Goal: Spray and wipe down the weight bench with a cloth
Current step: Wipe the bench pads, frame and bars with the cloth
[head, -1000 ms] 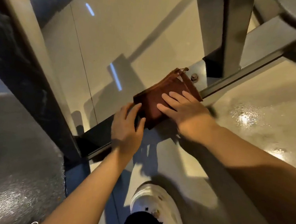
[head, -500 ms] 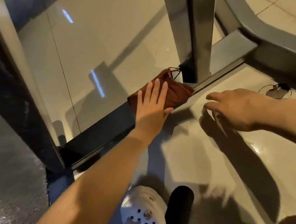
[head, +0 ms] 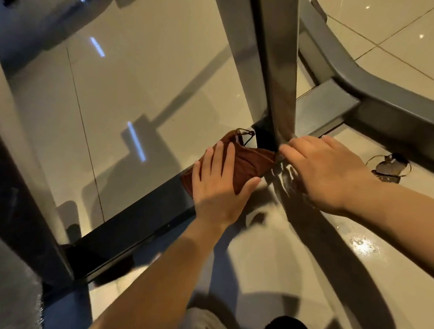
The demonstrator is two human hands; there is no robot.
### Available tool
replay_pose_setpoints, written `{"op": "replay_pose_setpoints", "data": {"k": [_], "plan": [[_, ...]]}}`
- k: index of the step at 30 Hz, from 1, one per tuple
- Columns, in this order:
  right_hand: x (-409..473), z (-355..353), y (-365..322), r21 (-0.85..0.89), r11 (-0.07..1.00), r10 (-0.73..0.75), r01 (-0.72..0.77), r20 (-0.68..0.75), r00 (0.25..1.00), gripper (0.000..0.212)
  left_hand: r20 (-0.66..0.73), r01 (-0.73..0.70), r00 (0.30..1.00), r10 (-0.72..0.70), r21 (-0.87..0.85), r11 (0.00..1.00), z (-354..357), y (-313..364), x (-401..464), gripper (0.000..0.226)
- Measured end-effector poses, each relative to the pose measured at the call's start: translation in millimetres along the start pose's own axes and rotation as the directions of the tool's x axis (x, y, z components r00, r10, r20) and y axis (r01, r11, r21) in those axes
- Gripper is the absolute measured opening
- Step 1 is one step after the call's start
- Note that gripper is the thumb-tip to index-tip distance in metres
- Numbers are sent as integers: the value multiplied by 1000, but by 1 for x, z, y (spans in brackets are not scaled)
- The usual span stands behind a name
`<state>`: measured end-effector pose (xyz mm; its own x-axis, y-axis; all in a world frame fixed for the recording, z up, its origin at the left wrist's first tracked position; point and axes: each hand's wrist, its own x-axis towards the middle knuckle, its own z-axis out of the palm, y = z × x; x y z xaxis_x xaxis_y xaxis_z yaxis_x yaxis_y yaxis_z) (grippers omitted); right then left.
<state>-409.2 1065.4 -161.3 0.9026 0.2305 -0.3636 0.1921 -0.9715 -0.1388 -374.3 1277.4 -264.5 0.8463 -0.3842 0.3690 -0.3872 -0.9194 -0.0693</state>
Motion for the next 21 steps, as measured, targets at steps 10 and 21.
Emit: {"op": "replay_pose_setpoints", "data": {"k": [10,21], "plan": [[4,14,-2,-120,992,-25,26,11,1000,73,12,-72,997,71,163,984,0,-15,-9,80],[-14,27,16,-114,990,-90,88,-11,996,91,110,1,994,-10,79,997,-16,-35,-32,78]]}}
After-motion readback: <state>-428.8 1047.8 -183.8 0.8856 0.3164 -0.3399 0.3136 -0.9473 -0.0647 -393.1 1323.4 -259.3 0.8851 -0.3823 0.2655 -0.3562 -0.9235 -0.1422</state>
